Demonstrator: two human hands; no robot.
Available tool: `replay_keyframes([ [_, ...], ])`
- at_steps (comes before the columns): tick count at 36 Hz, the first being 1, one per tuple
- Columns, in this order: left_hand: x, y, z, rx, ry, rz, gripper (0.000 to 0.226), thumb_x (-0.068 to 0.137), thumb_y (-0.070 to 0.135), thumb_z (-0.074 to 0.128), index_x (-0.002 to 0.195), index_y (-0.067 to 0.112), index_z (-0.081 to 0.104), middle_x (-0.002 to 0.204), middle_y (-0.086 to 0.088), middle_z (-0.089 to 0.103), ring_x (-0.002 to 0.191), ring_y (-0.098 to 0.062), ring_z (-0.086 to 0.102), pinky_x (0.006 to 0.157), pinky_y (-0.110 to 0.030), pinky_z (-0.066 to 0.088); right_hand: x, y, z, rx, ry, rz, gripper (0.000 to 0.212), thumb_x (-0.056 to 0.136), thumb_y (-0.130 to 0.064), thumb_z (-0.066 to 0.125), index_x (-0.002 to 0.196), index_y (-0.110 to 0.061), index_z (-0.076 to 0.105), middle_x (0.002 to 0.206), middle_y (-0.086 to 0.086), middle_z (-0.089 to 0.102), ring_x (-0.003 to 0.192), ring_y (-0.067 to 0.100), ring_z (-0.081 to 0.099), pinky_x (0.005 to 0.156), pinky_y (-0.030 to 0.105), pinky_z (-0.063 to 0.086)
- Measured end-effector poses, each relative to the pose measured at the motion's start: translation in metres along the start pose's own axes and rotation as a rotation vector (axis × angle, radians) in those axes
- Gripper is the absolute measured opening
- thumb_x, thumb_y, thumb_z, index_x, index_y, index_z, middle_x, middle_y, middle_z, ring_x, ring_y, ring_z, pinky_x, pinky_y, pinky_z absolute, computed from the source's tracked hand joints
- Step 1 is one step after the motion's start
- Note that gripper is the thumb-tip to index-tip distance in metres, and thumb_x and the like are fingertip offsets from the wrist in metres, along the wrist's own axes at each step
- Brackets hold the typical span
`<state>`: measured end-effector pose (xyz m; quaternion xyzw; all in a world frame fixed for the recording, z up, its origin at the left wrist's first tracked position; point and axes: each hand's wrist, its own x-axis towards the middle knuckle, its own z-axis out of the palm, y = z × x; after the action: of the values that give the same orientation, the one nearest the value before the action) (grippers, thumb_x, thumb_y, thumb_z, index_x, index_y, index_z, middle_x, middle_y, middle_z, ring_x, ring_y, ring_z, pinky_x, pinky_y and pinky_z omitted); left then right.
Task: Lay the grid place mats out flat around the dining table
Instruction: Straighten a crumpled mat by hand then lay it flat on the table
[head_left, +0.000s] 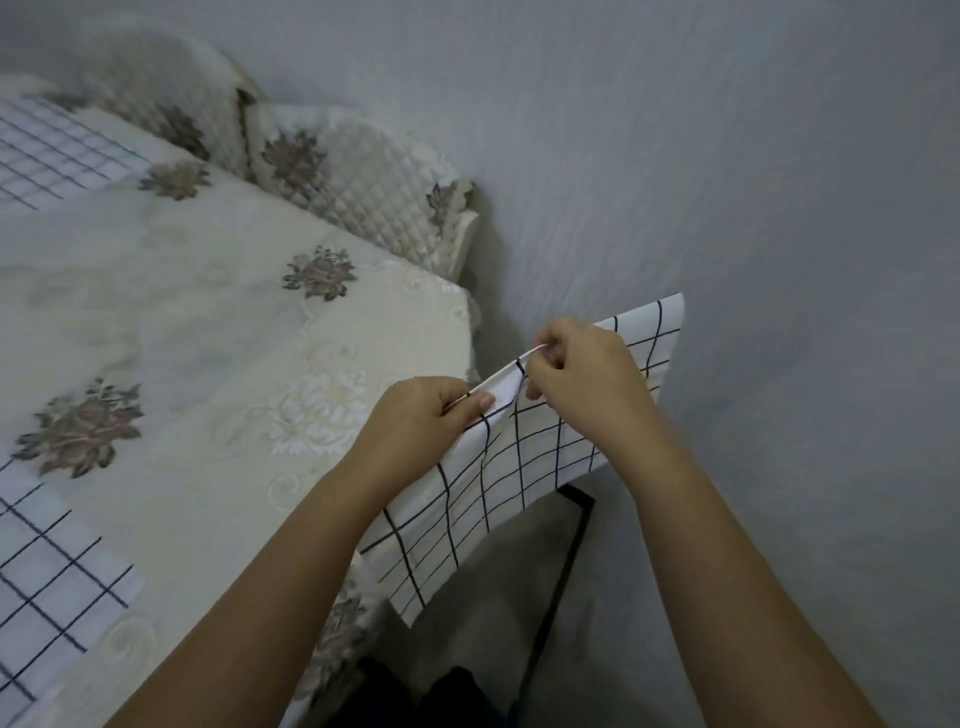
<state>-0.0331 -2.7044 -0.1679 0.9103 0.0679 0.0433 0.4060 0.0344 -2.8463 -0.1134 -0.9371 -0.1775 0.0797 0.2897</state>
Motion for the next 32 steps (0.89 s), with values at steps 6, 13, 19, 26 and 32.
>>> replay_keyframes([
  [6, 0.033, -0.042, -0.014, -0.018, 0.069, -0.184, 0.049, 0.094, 0.033, 0.049, 0.054, 0.016, 0.027, 0.049, 0.003, 0.028, 0.046, -0.010, 0.028, 0.045, -0.023, 0.023, 0.080, -0.029, 0.038, -0.102, -0.110, -0.172, 0.014, 0.087, -0.020, 0.047, 0.094, -0.017, 0.059, 0.085, 0.003, 0.069, 0.082, 0.021, 0.063, 0.073, 0.039, 0.053],
  [13, 0.078, -0.106, -0.033, -0.109, 0.094, -0.394, 0.046, 0.095, 0.033, 0.046, 0.057, 0.016, 0.028, 0.054, 0.002, 0.032, 0.050, -0.010, 0.030, 0.046, -0.021, 0.025, 0.165, -0.080, 0.103, -0.336, -0.181, -0.431, 0.017, 0.088, -0.014, 0.044, 0.097, -0.010, 0.057, 0.084, 0.007, 0.063, 0.080, 0.026, 0.057, 0.060, 0.030, 0.038],
  [19, 0.092, -0.173, -0.047, -0.245, 0.155, -0.613, 0.043, 0.095, 0.030, 0.045, 0.059, 0.016, 0.028, 0.058, 0.003, 0.033, 0.052, -0.011, 0.030, 0.049, -0.025, 0.021, 0.219, -0.123, 0.185, -0.593, -0.271, -0.673, 0.019, 0.090, -0.009, 0.042, 0.104, -0.004, 0.054, 0.095, 0.013, 0.064, 0.085, 0.032, 0.060, 0.061, 0.030, 0.034],
  [26, 0.085, -0.208, -0.041, -0.479, 0.332, -0.944, 0.040, 0.095, 0.020, 0.040, 0.057, 0.015, 0.030, 0.055, 0.000, 0.032, 0.050, -0.013, 0.029, 0.050, -0.024, 0.025, 0.235, -0.150, 0.274, -0.745, -0.436, -0.990, 0.028, 0.088, -0.004, 0.042, 0.066, -0.010, 0.026, 0.060, 0.001, 0.029, 0.066, 0.023, 0.040, 0.047, 0.027, 0.015],
  [32, 0.087, -0.222, -0.022, -0.591, 0.399, -1.087, 0.036, 0.096, 0.024, 0.040, 0.062, 0.016, 0.032, 0.057, 0.003, 0.033, 0.050, -0.010, 0.030, 0.048, -0.022, 0.024, 0.248, -0.152, 0.320, -0.758, -0.576, -1.238, 0.008, 0.081, -0.005, 0.053, 0.082, -0.011, 0.048, 0.063, 0.001, 0.036, 0.070, 0.026, 0.051, 0.057, 0.027, 0.024],
])
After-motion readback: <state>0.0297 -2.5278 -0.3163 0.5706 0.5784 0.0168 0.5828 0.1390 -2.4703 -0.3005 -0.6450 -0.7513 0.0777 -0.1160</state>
